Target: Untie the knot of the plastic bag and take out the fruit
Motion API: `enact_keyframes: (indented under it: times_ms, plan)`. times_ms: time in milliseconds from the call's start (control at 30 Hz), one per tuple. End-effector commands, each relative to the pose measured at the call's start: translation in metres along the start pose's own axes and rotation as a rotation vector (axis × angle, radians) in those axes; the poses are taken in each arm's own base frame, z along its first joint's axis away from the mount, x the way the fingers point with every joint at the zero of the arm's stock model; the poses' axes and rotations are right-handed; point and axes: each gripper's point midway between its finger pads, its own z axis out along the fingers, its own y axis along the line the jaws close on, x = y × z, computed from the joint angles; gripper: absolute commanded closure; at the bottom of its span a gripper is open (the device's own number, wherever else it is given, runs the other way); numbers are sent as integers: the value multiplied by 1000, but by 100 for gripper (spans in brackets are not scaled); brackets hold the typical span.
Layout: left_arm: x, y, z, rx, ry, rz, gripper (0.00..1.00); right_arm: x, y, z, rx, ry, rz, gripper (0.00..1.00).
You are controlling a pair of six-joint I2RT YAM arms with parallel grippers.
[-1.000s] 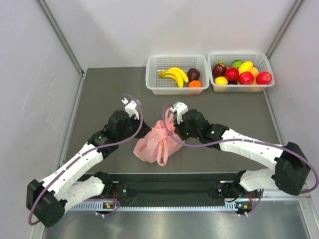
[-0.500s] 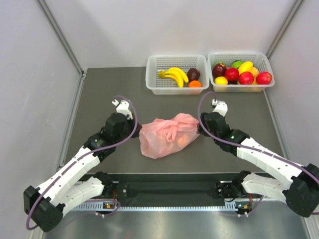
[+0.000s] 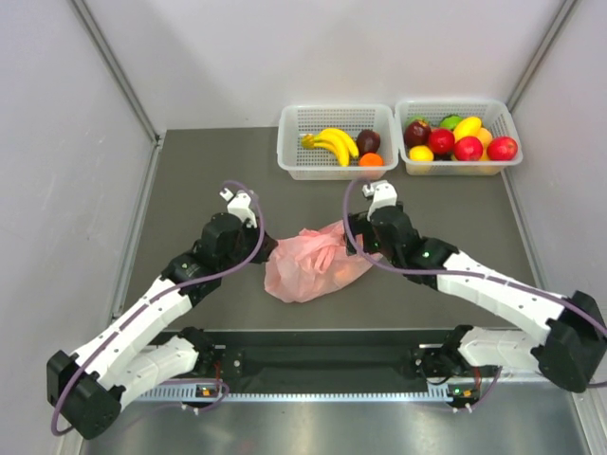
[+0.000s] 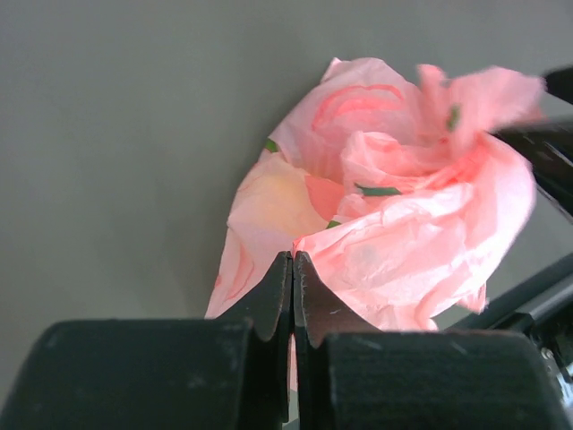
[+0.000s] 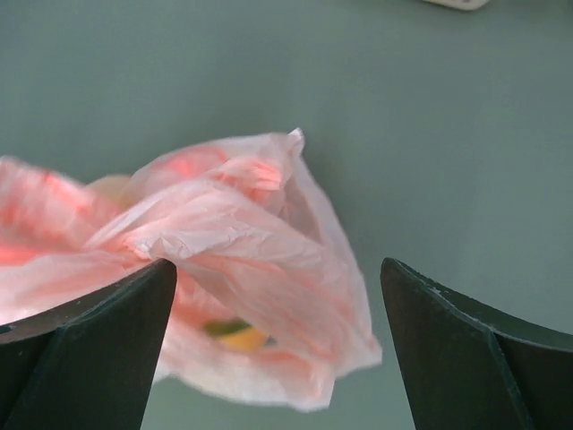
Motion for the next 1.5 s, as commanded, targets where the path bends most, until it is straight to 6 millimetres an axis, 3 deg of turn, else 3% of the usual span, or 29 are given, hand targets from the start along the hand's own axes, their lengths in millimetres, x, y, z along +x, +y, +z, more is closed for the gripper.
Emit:
enact_keyframes:
  times_ms: [0,133,333,567,767,867,933,1000,1067,1300,1400,1467]
  plan:
    - [-18,-20,-1,89,-47,10,100,-27,-10,19,138,-65,-3,4]
    - [-18,-19,-4,84,-46,11,100,-28,-48,29,386,-58,75,2]
    - [-21,-4,-11,5,-68,25,100,-29,-105,4,556,-178,353,0]
    - [-23,8,-11,-64,-81,20,100,-7,-136,-14,558,-153,469,0]
    - [-29,12,-14,-95,-101,16,100,6,-156,-43,578,-183,566,0]
    - [-36,9,-15,-82,-117,23,100,0,-155,-63,537,-230,606,0]
    - [-40,7,-16,-78,-129,30,100,8,-155,-71,533,-213,610,1]
    - [-48,2,-16,-58,-151,39,100,4,-145,-78,447,-226,612,2]
    - [-61,-11,-18,-2,-197,58,100,7,-119,-75,280,-174,533,4]
    - [-107,-57,-23,196,-342,153,100,-26,-39,-102,-220,-166,269,7]
    - [-116,-69,-18,237,-338,187,100,-30,-24,-115,-314,-161,188,6]
    - [-116,-80,-18,290,-325,229,100,-36,-33,-120,-265,-184,170,4]
